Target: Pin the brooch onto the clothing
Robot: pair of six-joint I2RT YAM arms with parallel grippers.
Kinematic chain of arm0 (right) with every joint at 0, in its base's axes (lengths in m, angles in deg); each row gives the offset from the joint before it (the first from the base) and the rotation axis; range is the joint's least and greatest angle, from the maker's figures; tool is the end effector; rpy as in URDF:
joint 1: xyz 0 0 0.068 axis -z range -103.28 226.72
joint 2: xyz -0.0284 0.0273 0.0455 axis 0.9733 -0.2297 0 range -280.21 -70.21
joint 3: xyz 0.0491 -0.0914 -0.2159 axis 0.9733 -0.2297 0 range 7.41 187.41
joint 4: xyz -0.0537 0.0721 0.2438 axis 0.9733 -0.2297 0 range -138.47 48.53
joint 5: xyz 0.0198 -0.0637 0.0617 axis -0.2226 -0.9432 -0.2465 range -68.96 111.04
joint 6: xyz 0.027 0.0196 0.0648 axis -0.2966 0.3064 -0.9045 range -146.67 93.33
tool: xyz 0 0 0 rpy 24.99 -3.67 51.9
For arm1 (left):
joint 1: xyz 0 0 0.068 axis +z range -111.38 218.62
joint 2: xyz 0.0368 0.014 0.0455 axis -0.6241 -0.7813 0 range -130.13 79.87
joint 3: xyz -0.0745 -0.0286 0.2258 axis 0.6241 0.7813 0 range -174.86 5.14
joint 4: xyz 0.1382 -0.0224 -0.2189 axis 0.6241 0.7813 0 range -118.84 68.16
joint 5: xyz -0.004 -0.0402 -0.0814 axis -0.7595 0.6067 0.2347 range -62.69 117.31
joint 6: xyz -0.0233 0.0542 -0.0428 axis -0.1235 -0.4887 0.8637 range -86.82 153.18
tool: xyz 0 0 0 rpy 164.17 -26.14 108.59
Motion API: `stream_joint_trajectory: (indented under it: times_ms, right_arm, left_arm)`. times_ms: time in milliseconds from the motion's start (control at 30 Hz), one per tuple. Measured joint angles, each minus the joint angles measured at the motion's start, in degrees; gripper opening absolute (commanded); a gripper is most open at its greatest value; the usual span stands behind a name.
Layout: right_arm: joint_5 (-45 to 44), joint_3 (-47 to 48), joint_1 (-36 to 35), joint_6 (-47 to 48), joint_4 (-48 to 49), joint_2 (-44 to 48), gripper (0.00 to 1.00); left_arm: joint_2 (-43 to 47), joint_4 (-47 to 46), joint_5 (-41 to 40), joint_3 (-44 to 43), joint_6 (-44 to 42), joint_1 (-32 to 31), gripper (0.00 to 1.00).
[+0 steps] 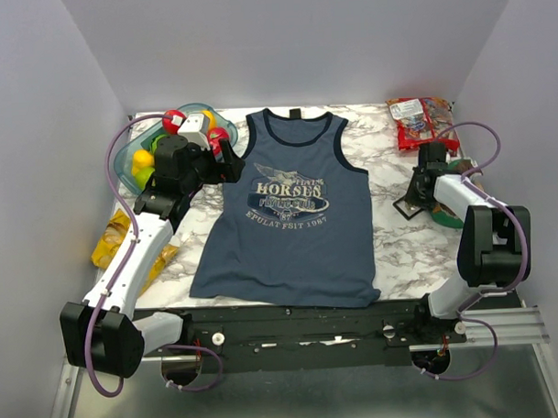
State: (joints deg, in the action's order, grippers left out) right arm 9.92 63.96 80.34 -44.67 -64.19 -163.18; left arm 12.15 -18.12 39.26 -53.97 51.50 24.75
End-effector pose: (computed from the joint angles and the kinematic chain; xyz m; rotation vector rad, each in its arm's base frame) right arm 0.3304 -0.0326 0.1319 0.5519 2.5210 -0.1600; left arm 0.2963 -0.0861 0.3045 0.0683 1.9418 -0.5756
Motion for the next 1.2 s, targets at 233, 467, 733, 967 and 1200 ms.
stream_joint_trajectory:
  times_ms: [233, 467, 733, 967, 1200]
  right_arm:
    - [1.27, 0.0, 0.0, -0.37, 0.46, 0.09, 0.17]
    - [1.86, -0.39, 0.0, -0.66, 0.81, 0.63, 0.04]
    - [1.99, -0.5, 0.0, -1.44, 0.81, 3.67, 0.01]
    - [4.39, -0.48, 0.0, -1.64, 0.13, 9.4, 0.01]
    - [13.4, -0.48, -2.56, -0.28, -0.52, 18.64, 0.01]
  left_arm:
    - [-0.11, -0.33, 0.57, 0.02, 0.28, 0.0, 0.99]
    - [-0.11, -0.33, 0.63, 0.02, 0.39, 0.0, 0.99]
    - [-0.13, -0.35, 0.74, 0.02, 0.46, 0.0, 0.99]
    - [-0.55, -0.94, 2.6, 0.2, 0.5, 0.0, 0.99]
    - [-2.47, -5.99, 13.29, 1.53, 1.29, -1.44, 0.97]
